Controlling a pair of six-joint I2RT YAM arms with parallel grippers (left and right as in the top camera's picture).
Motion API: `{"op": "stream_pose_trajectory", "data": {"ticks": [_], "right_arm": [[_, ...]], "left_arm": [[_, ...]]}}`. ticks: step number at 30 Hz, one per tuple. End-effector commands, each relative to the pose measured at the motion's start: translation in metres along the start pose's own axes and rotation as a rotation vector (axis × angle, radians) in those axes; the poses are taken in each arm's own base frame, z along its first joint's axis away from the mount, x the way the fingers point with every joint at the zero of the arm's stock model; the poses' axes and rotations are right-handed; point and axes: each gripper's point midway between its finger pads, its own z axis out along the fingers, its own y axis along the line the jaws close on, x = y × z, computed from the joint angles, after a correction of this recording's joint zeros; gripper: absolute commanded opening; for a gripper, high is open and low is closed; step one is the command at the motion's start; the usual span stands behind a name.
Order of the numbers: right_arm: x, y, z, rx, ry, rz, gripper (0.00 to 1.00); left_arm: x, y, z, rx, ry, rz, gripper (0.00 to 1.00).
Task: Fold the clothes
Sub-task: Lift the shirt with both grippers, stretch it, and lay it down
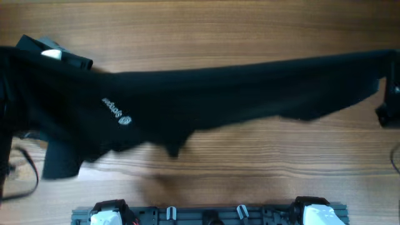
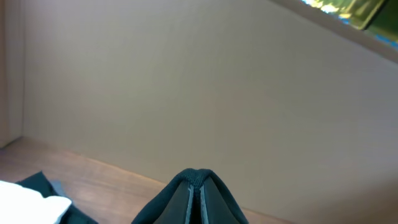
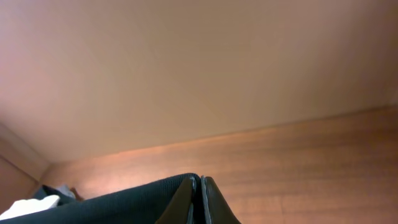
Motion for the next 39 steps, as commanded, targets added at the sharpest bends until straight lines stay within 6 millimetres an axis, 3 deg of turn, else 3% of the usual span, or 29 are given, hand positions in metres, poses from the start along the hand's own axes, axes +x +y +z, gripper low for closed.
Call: {"op": "stream_pose_trajectory", "data": {"ticks": [1,4,6,9,11,15,18,21,23,27,29,33,36,39], "right_arm": [[0.015,-0.024,0.063,0.075,0.134,0.020,0.04],[0.018,-0.031,0.116,0.068,0.188,0.031,0.04],[0.014,-0.032,0.155,0.033,0.191,0.033,0.04],[-0.004,-0.034,0.201,0.004,0.123,0.003,0.04],[-0.022,-0.033,0.208,-0.010,0.056,-0.046,0.04],[-0.062,-0.024,0.184,-0.022,-0.088,-0.121,0.04],[-0.067,-0.025,0.171,-0.012,-0.104,-0.125,0.04],[-0.052,-0.036,0.171,0.042,-0.045,-0.123,0.04],[-0.030,-0.043,0.177,0.057,0.046,-0.128,0.05],[0.036,-0.059,0.190,0.089,0.319,-0.107,0.04],[0.081,-0.070,0.197,0.100,0.509,-0.083,0.04],[0.153,-0.086,0.212,0.121,0.793,-0.032,0.04],[0.194,-0.095,0.216,0.137,0.939,-0.002,0.04],[0.222,-0.100,0.210,0.151,1.040,0.021,0.04]], "left_arm": [[0.028,0.024,0.081,-0.098,0.135,0.040,0.04],[0.046,0.022,0.139,-0.043,0.199,0.074,0.04],[0.053,0.006,0.189,0.077,0.202,0.069,0.04],[0.040,-0.017,0.230,0.193,0.107,0.057,0.04],[0.009,-0.032,0.231,0.245,-0.010,0.073,0.04],[-0.050,-0.051,0.199,0.274,-0.189,0.103,0.04],[-0.050,-0.052,0.188,0.261,-0.152,0.108,0.04],[-0.019,-0.039,0.191,0.214,-0.024,0.136,0.04],[0.011,-0.024,0.194,0.156,0.102,0.119,0.05],[0.089,0.016,0.192,-0.002,0.418,0.085,0.12],[0.136,0.035,0.190,-0.067,0.604,0.065,0.17],[0.224,0.069,0.188,-0.184,0.946,0.024,0.14],[0.281,0.087,0.182,-0.240,1.174,-0.020,0.09],[0.314,0.090,0.174,-0.241,1.300,-0.059,0.08]]}}
